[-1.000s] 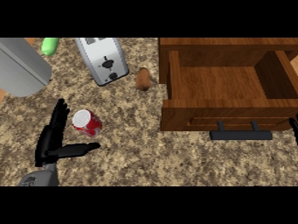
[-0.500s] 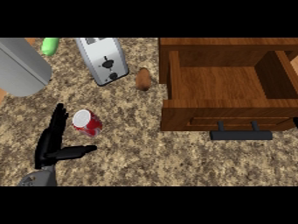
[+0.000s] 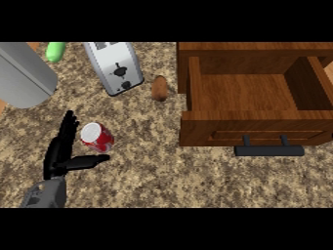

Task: Pick up the can, place it into the drawer and close the drawer

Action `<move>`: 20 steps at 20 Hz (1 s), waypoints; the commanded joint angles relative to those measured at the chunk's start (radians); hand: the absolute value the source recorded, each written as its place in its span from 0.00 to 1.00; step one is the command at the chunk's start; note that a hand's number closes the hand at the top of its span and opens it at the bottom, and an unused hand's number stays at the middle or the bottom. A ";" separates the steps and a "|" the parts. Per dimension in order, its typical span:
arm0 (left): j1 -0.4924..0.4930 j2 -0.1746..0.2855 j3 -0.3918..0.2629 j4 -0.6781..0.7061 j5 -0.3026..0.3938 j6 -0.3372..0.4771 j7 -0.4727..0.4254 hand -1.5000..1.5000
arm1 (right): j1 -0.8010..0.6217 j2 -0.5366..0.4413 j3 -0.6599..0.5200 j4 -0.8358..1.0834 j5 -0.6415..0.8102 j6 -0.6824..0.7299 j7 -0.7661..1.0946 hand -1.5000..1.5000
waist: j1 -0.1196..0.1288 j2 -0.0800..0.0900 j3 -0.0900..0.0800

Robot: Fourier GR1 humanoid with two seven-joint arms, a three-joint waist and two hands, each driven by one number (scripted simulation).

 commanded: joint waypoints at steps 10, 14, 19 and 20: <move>-0.032 -0.006 -0.010 0.067 0.026 0.007 -0.045 0.00 | 0.001 0.011 -0.018 -0.051 -0.012 -0.003 0.052 0.00 | 0.003 -0.001 0.000; -0.216 0.006 0.025 0.306 0.011 0.040 -0.106 0.00 | 0.039 0.032 0.066 -0.053 0.036 -0.045 0.014 0.00 | -0.004 0.001 0.000; -0.233 -0.011 0.004 0.354 -0.001 0.024 -0.156 0.00 | 0.075 0.023 -0.017 -0.081 -0.039 0.034 0.027 0.00 | -0.007 0.002 0.000; -0.227 -0.035 -0.024 0.263 -0.002 0.049 -0.068 0.00 | 0.009 0.010 -0.023 -0.063 -0.032 0.009 0.067 0.00 | -0.001 0.000 0.000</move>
